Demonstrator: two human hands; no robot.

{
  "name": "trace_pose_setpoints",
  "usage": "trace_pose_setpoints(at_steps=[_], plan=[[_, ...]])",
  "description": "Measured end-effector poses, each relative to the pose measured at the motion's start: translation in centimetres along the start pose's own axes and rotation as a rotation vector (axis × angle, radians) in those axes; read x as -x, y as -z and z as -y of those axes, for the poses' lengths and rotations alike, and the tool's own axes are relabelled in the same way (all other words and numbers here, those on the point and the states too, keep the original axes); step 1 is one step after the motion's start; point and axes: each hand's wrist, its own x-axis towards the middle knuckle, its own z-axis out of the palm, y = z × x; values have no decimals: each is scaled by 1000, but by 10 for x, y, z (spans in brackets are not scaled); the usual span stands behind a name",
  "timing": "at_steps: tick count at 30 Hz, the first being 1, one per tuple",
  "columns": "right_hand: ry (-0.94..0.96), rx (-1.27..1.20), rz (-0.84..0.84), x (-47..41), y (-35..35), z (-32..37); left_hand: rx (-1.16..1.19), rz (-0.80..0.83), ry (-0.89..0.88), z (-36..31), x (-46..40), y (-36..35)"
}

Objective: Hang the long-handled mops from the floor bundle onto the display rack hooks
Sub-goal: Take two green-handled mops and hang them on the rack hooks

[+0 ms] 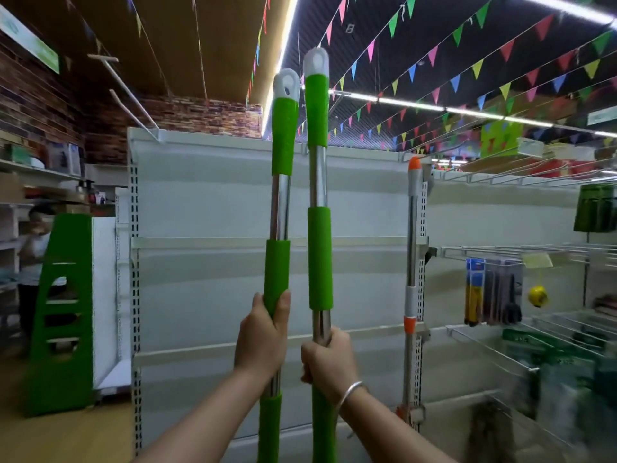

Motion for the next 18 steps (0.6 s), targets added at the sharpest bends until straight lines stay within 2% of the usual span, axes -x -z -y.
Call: trace_pose_setpoints(at_steps=[10,18], plan=[[-19,-92,-51,-64,42,2,39,22,6,7,-29,-66],[138,-191,11,-96,67,-2,46,23,-15,-2,-42,-109]])
